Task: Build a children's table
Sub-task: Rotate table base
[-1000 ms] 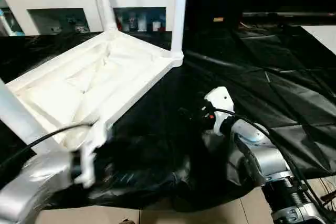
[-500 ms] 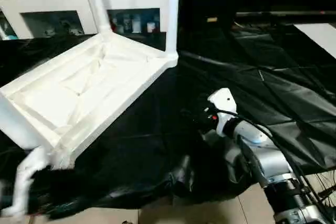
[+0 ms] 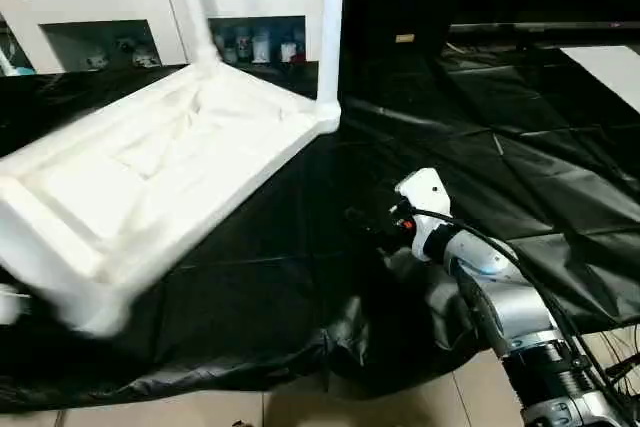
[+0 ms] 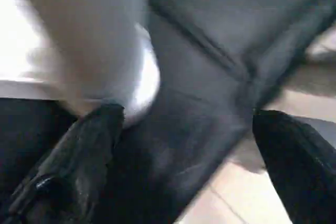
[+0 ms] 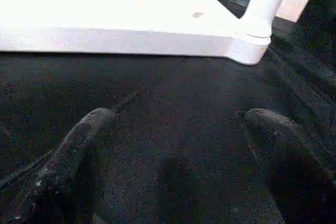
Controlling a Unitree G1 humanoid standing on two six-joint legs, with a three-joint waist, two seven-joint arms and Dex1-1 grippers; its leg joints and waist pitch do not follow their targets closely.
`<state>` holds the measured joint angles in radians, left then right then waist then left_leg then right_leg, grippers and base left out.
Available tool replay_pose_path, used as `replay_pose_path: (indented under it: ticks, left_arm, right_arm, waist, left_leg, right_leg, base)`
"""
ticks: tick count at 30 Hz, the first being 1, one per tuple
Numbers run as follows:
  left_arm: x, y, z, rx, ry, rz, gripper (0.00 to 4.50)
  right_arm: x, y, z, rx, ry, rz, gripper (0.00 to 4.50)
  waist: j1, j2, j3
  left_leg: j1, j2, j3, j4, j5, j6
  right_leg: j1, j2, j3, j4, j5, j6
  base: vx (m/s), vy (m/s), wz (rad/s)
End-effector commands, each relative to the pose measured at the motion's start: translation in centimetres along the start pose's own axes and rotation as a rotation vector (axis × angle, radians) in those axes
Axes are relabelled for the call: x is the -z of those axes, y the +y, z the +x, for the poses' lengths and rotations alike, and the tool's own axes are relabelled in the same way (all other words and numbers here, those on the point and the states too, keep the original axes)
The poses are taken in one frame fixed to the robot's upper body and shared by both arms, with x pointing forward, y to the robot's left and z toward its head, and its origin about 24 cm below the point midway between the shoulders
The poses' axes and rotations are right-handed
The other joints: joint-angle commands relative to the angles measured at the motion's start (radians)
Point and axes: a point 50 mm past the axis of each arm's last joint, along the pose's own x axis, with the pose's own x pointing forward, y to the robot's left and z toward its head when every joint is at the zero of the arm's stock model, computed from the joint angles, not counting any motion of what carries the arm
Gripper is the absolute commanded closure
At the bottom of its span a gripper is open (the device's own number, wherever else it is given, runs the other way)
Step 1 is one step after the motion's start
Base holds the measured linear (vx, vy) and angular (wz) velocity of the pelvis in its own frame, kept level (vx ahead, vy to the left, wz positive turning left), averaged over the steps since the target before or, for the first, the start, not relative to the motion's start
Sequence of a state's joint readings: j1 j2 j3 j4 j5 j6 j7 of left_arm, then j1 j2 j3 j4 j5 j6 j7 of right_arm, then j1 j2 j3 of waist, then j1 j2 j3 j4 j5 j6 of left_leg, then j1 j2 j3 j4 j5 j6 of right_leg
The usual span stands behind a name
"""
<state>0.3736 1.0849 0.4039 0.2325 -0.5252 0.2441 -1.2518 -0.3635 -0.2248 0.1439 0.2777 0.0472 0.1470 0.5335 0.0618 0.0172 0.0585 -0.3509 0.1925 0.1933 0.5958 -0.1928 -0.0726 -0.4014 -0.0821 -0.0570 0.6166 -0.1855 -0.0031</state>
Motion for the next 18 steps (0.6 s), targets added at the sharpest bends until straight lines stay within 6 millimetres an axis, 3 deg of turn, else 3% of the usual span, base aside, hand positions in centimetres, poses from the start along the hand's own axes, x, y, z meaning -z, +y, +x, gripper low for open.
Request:
replay_pose_path:
  ticks: [1, 4, 8, 14, 18]
  left_arm:
    - [-1.9, 1.2, -1.6, -0.07, -0.147, 0.019, 0.02]
    - [-2.4, 1.9, -2.4, -0.1, -0.208, 0.027, 0.02]
    - [-1.7, 2.6, -3.1, -0.122, -0.15, 0.033, 0.02]
    - [-1.9, 3.0, -3.3, -0.125, -0.19, 0.044, 0.02]
    - [-4.3, 2.5, -2.2, -0.024, -0.387, 0.067, 0.02]
  right_arm:
    - [0.0, -0.2, -0.1, 0.005, -0.005, -0.001, 0.36]
    - [0.0, -0.1, 0.0, -0.001, 0.0, -0.009, 0.36]
    - [0.1, 0.0, 0.0, -0.009, 0.005, -0.018, 0.36]
    - [0.2, 0.3, -0.4, -0.05, -0.005, -0.02, 0.36]
    - [0.0, 2.8, -1.5, -0.335, -0.034, 0.029, 0.36]
  waist:
    - [0.001, 0.027, -0.045]
    - [0.005, 0.031, -0.049]
    - [0.001, 0.031, -0.052]
    - [0.007, 0.033, -0.053]
    - [0.02, 0.034, -0.054]
  left_leg:
    - [0.026, 0.032, -0.021, -0.096, -0.445, -0.032]
    - [0.021, 0.034, -0.022, -0.096, -0.428, -0.037]
    - [0.019, 0.034, -0.021, -0.096, -0.414, -0.034]
    - [0.025, 0.038, -0.017, -0.094, -0.415, -0.034]
    - [0.024, 0.04, -0.017, -0.094, -0.427, -0.027]
  right_leg:
    - [0.016, -0.045, 0.049, -0.081, -0.342, -0.188]
    - [0.022, -0.045, 0.048, -0.074, -0.298, -0.204]
    - [0.026, -0.046, 0.049, -0.069, -0.266, -0.206]
    - [0.022, -0.047, 0.051, -0.07, -0.257, -0.223]
    - [0.026, -0.045, 0.05, -0.066, -0.24, -0.233]
  base:
    - [0.0, 0.0, 0.0]
    - [0.0, 0.0, 0.0]
    - [0.0, 0.0, 0.0]
    - [0.0, 0.0, 0.0]
    - [0.0, 0.0, 0.0]
